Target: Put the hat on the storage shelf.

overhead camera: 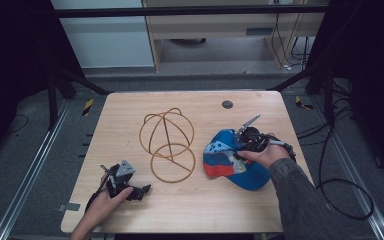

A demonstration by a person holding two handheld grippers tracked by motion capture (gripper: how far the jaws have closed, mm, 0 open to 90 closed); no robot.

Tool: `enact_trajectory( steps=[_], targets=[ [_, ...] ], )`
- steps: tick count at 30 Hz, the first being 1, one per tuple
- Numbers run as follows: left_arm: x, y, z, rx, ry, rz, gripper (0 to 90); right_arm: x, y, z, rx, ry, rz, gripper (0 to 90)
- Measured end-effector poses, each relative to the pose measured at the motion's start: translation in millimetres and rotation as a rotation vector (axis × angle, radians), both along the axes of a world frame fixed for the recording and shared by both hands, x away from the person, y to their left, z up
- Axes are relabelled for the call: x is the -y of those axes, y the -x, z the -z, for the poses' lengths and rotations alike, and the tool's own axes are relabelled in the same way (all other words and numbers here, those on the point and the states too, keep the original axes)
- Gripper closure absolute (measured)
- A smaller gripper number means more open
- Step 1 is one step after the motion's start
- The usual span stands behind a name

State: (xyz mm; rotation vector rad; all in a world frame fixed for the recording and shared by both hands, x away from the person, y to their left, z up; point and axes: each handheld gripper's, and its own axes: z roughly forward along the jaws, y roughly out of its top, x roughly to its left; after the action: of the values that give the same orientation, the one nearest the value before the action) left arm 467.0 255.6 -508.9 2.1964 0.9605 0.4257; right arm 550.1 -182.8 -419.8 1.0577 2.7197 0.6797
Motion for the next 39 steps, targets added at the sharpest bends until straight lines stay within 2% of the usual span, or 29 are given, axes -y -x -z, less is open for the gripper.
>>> enact_trajectory(
  steps=[2, 4, 12, 16, 21, 23, 24, 27, 35, 36, 37, 39],
  targets=[
    [0.0, 0.0, 0.0, 0.0, 0.0, 0.0, 0.0, 0.6, 0.1, -1.3, 0.0, -0.018, -0.01, 84.4],
    [0.0, 0.0, 0.0, 0.0, 0.0, 0.0, 0.0, 0.2, 0.6, -1.9, -0.005, -0.015, -0.017, 88.2],
    [0.0, 0.0, 0.0, 0.0, 0.0, 0.0, 0.0, 3.2, 2.9, -11.7, -0.001, -0.02, -0.022, 89.9],
    [0.0, 0.0, 0.0, 0.0, 0.0, 0.0, 0.0, 6.4, 6.4, -23.5, 0.007, -0.041, -0.022, 89.9],
    [0.0, 0.0, 0.0, 0.0, 0.0, 0.0, 0.0, 10.8, 13.1, -47.9, 0.039, -0.063, -0.036, 89.9],
    [0.0, 0.0, 0.0, 0.0, 0.001, 0.0, 0.0, 11.5, 14.3, -52.5, 0.045, -0.068, -0.039, 89.9],
    [0.0, 0.0, 0.0, 0.001, 0.0, 0.0, 0.0, 12.9, 16.3, -61.7, 0.06, -0.075, -0.042, 89.9],
    [0.4, 0.1, 0.3, 0.002, 0.006, -0.004, 0.0, 14.2, 19.6, -75.8, 0.078, -0.085, -0.043, 89.9],
    [0.2, -0.1, 0.1, 0.004, 0.003, -0.002, 0.0, 18.7, 25.8, -114.2, 0.141, -0.094, -0.052, 89.9],
    [0.2, -0.1, 0.1, 0.004, 0.003, -0.002, 0.0, 18.7, 25.8, -114.2, 0.141, -0.094, -0.052, 89.9],
    [0.2, -0.1, 0.1, 0.004, 0.003, -0.002, 0.0, 20.2, 27.2, -123.8, 0.158, -0.095, -0.053, 89.9],
    [0.2, -0.1, 0.1, 0.004, 0.003, -0.002, 0.0, 22.0, 28.8, -133.3, 0.175, -0.099, -0.055, 89.9]
  ],
)
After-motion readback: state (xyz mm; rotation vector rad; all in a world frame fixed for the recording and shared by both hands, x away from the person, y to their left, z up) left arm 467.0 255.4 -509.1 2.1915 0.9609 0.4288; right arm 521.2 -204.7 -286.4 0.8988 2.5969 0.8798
